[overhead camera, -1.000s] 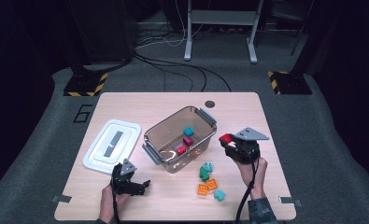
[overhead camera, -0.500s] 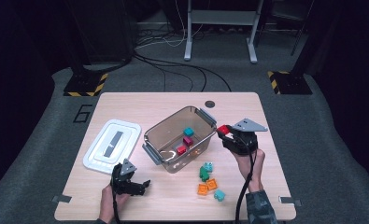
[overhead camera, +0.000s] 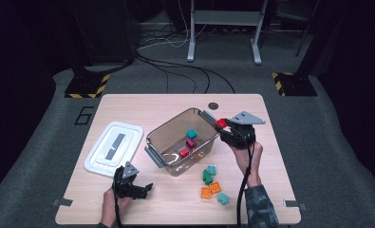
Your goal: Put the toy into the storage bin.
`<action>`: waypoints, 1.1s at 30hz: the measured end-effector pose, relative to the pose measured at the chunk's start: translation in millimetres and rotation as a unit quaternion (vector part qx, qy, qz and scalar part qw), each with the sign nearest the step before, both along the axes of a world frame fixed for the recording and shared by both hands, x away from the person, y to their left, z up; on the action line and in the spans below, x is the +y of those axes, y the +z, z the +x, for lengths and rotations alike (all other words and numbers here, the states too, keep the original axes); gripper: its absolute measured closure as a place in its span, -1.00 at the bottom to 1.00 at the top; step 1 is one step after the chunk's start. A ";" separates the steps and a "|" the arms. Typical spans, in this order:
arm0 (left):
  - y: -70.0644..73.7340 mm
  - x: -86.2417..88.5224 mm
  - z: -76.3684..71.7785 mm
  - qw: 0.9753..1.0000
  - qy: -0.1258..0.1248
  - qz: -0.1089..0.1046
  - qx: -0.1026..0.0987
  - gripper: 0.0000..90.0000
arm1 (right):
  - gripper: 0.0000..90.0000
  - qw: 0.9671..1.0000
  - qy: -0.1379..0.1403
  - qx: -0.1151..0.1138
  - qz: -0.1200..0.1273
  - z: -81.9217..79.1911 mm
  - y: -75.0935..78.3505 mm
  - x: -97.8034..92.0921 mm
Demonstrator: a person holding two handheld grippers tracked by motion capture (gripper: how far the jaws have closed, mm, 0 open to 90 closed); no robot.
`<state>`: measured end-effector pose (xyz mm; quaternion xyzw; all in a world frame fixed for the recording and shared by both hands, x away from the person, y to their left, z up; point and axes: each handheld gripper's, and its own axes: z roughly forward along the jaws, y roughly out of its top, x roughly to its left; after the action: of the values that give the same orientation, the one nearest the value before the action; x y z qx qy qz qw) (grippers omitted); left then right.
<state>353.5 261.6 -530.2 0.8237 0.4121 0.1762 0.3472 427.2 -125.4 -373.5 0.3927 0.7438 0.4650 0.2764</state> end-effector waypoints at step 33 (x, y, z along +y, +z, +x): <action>0.1 0.0 0.2 1.000 0.000 0.000 0.001 -0.96 | -0.52 0.999 0.011 0.030 0.014 27.5 -10.6 19.7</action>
<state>353.6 261.6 -530.1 0.8238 0.4128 0.1754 0.3465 454.7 -105.7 -384.1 0.4022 0.7493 0.4661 0.2437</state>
